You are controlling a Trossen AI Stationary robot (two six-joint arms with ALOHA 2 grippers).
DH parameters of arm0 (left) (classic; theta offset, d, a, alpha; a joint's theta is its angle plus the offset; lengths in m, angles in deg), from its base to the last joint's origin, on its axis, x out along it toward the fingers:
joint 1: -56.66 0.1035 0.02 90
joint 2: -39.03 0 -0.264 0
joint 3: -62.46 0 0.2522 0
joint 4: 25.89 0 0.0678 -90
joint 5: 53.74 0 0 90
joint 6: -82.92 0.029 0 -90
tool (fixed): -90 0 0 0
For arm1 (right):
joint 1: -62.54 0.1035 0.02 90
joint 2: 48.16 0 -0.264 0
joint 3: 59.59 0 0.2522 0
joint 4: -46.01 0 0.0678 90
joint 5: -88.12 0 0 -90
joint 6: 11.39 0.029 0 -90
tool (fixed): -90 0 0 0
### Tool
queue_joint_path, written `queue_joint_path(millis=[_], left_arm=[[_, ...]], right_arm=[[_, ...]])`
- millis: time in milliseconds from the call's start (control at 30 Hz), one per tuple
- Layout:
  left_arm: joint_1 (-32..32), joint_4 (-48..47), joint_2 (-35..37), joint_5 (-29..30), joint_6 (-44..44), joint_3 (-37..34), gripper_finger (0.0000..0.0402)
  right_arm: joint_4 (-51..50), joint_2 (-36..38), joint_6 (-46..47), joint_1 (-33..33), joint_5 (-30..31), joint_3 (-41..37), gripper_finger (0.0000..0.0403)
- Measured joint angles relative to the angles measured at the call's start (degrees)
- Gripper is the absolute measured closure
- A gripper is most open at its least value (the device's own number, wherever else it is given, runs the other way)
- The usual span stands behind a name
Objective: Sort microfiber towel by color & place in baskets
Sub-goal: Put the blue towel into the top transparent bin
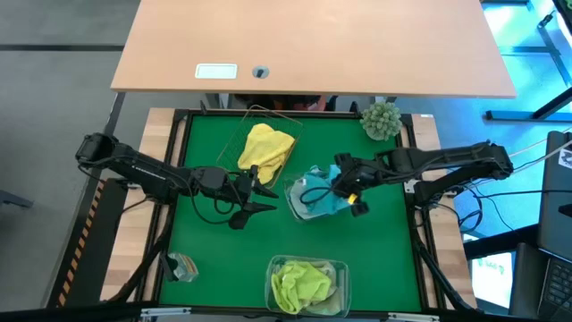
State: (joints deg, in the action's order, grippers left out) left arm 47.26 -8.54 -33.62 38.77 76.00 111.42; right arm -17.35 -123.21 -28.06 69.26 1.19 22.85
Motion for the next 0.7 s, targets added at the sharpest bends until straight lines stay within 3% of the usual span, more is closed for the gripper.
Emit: queue_joint_path(millis=[233, 433, 700], left_arm=[[0.0, 0.0, 0.0, 0.0, 0.0, 0.0, 0.0254], [0.0, 0.0, 0.0, 0.0, 0.0, 0.0, 0.0254], [0.0, 0.0, 0.0, 0.0, 0.0, 0.0, 0.0254]], right_arm=[[12.4, -0.3, -0.3, 0.0, 1.9, -7.7, 0.0391], [23.4, -0.3, -0.3, -1.0, 10.2, -16.6, 0.0391], [30.8, -0.3, 1.5, -6.1, 3.6, -27.5, 0.0391]])
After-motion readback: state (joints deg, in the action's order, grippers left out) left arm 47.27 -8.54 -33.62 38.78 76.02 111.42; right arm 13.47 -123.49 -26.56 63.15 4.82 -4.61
